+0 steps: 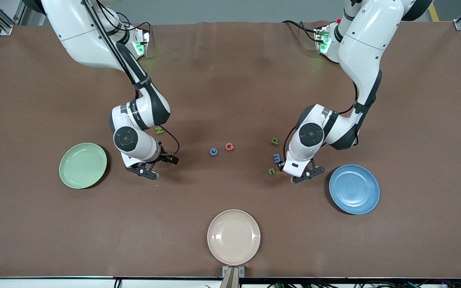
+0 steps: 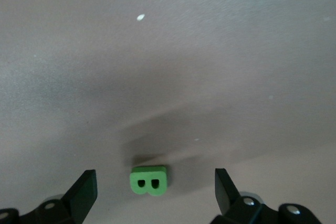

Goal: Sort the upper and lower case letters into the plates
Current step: 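Grasp the blue x with the left gripper while the right gripper grasps green B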

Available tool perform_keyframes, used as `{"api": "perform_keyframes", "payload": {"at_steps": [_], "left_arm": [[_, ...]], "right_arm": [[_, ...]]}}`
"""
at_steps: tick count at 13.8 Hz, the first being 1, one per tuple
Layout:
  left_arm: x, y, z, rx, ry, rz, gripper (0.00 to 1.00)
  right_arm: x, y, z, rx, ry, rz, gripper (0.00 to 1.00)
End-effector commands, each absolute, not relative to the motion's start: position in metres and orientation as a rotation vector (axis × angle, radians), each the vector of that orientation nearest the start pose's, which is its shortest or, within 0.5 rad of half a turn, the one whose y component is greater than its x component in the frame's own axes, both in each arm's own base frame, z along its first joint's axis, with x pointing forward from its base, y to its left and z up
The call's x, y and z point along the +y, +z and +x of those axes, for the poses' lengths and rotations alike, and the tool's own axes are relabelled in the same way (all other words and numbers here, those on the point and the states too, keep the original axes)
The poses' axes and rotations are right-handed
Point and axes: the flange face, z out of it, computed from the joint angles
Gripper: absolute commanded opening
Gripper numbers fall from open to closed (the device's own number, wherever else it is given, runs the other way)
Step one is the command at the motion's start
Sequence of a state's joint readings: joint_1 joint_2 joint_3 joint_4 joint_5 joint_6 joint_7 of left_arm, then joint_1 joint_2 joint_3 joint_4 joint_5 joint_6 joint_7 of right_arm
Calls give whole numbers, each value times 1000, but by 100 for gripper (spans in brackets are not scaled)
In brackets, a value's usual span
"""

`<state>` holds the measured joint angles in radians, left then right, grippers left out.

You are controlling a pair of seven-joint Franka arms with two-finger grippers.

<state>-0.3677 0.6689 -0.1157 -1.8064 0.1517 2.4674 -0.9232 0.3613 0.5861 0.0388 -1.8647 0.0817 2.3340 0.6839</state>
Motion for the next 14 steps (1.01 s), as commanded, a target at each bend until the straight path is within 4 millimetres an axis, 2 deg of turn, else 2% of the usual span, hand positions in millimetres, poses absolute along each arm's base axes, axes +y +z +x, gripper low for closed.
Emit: {"api": "perform_keyframes", "payload": {"at_steps": [1,3,5,8,11,12,14], "left_arm": [[-300,166,580,-539,-24,-3063,18],[-302,166,579,-521,-23,-3066,3],[-299,177,586,-547,-52,-3072,1],[-285,225,624,-567,-179,-3094,0],[-231,261,655,-468,-233,-3094,0],[-208,266,665,-412,-241,-3095,0],[-163,266,678,-296,-232,-3091,0]], "right_arm": [[253,186,577,546,221,-3076,94],[255,184,576,542,221,-3077,79],[255,182,574,544,232,-3080,76],[254,175,568,548,259,-3088,76],[254,175,568,552,258,-3086,76],[254,175,568,554,261,-3085,75],[253,175,568,556,261,-3085,65]]}}
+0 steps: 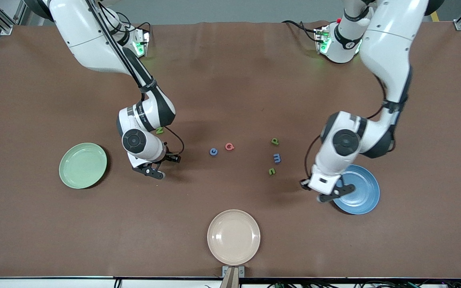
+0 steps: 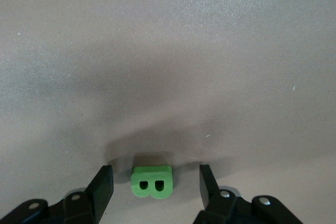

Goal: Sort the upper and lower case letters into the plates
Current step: 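Drop the x on the blue plate while the right gripper carries B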

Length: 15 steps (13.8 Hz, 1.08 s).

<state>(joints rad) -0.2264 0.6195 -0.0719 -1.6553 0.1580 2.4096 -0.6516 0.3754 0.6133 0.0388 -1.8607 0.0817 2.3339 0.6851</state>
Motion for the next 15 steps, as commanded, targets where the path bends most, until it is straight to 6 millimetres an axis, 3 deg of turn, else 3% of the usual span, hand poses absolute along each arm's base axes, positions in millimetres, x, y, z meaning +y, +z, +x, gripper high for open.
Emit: {"api": "perform_keyframes", "payload": {"at_steps": [1,3,4,6,7,8,9,10,12,15], "left_arm": [[-137,264,683,-236,-224,-3088,0],[-85,254,688,-163,-188,-3081,1],[-70,246,687,-136,-165,-3078,2],[-60,230,685,-142,-130,-3078,6],[-52,229,685,-159,-125,-3076,12],[-48,225,683,-172,-113,-3075,38],[-51,221,682,-185,-107,-3075,82],[-55,223,681,-184,-105,-3076,100],[-75,235,679,-230,-119,-3086,100],[-140,264,658,-285,15,-3092,100]], "right_arm": [[252,175,569,564,264,-3082,57],[252,175,569,564,264,-3082,45],[253,175,568,563,266,-3080,42],[252,175,569,565,265,-3081,34],[253,175,568,563,268,-3081,31],[253,175,568,563,268,-3081,27],[252,175,568,566,272,-3082,23],[253,180,567,564,288,-3085,20],[246,221,569,554,363,-3102,18],[203,296,574,517,394,-3111,18]]}}
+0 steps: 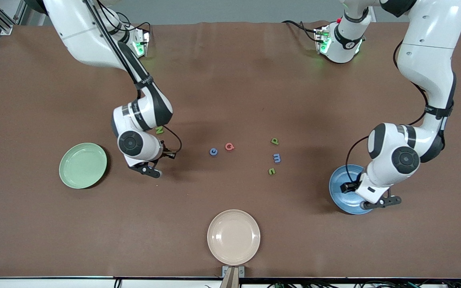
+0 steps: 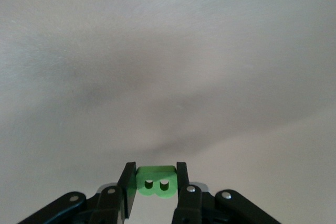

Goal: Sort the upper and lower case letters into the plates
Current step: 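Drop the x on the blue plate while the right gripper carries B, then grasp the blue E with the left gripper while the right gripper releases B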

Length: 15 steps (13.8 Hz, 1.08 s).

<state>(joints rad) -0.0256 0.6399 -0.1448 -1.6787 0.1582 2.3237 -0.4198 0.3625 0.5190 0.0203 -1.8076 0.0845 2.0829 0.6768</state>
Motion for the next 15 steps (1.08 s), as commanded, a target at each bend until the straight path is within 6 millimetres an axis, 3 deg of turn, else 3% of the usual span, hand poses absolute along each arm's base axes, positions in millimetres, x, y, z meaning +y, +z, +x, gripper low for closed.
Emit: {"api": "perform_keyframes", "payload": {"at_steps": [1,3,5,6,7,10,13,15], "left_arm": [[-164,267,651,-312,31,-3106,100],[-213,255,629,-339,77,-3133,100],[-273,235,604,-321,98,-3145,100],[-303,223,588,-341,89,-3151,100],[-320,213,577,-378,71,-3162,100],[-324,187,556,-339,40,-3150,95],[-324,180,549,-349,48,-3140,76],[-326,178,549,-349,52,-3141,66]], "right_arm": [[171,315,579,442,403,-3116,18],[106,334,584,284,430,-3104,18],[43,324,579,159,447,-3121,18],[22,317,577,119,444,-3133,18],[-2,302,571,98,430,-3142,18],[-62,263,556,-61,274,-3130,18],[-87,244,562,-95,155,-3139,18],[-90,231,563,-106,137,-3139,18]]}}
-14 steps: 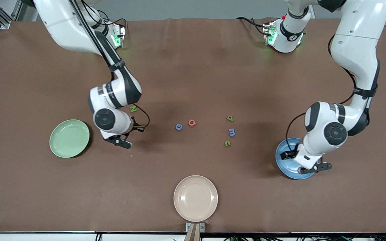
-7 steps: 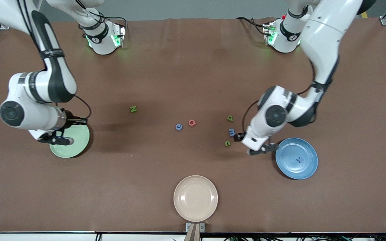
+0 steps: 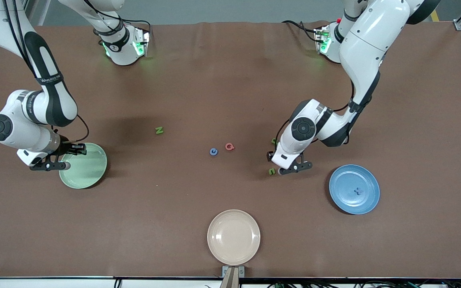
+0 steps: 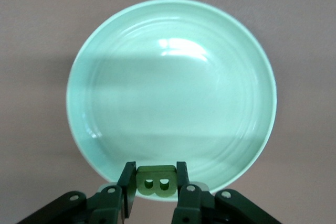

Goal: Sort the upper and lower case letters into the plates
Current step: 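Grasp the blue E with the left gripper while the right gripper releases B, then carry the blue E to the blue plate with the left gripper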

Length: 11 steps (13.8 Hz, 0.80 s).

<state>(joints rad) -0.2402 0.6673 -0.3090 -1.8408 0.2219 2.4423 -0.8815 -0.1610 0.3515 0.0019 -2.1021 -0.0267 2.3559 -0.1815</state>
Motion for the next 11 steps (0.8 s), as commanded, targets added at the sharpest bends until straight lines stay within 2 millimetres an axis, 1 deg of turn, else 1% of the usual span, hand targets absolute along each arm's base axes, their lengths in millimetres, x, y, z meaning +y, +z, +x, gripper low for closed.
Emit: {"api": "perform_keyframes", "payload": {"at_steps": [1,2,4,5,6,7,8,9,10,11], "left_arm": [[-329,177,548,-342,52,-3142,59],[-329,172,547,-342,64,-3140,51],[-330,172,547,-340,64,-3140,36],[-330,172,547,-341,65,-3140,28],[-330,172,547,-327,62,-3141,15],[-334,173,545,-297,52,-3139,4],[-331,181,548,-296,30,-3139,2],[-320,199,559,-331,-11,-3142,1],[-305,217,572,-369,-56,-3143,0],[-286,237,588,-404,-115,-3144,0]], "right_arm": [[-90,225,563,-104,137,-3138,18],[-89,216,561,-107,149,-3136,18],[-88,200,556,-108,157,-3133,18],[-87,196,553,-108,171,-3130,18],[-86,193,551,-111,183,-3128,20],[-86,192,549,-106,183,-3127,21],[-85,191,548,-106,185,-3127,22],[-85,192,548,-106,192,-3126,27],[-85,193,548,-104,199,-3125,45],[-84,194,548,-96,204,-3125,75]]}}
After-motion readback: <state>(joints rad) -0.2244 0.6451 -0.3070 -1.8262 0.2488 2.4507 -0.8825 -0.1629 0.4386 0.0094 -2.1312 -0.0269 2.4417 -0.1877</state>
